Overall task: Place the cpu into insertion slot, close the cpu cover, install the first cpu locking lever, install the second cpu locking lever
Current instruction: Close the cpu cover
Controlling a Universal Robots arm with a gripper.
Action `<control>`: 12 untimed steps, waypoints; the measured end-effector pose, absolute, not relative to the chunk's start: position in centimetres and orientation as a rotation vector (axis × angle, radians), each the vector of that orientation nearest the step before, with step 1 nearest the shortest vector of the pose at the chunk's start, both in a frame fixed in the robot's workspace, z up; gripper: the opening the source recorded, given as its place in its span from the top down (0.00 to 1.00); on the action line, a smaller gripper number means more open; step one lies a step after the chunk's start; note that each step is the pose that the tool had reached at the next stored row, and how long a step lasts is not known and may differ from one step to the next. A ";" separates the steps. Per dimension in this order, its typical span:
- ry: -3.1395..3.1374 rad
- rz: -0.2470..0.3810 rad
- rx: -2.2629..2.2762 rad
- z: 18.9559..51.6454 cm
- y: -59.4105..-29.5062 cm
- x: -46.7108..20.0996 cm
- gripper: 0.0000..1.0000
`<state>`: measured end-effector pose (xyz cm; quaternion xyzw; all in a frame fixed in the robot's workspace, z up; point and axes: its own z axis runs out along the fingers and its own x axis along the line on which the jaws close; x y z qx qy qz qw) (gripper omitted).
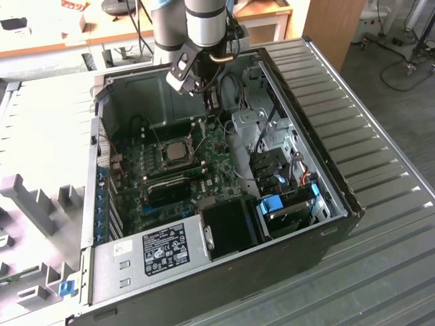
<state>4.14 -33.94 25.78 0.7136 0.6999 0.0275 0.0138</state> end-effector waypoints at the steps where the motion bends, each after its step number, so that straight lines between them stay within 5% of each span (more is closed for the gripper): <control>1: 2.169 0.085 2.232 25.7 -33.9 4.1 0.90; 12: 2.125 0.085 2.273 24.5 -33.9 4.1 0.90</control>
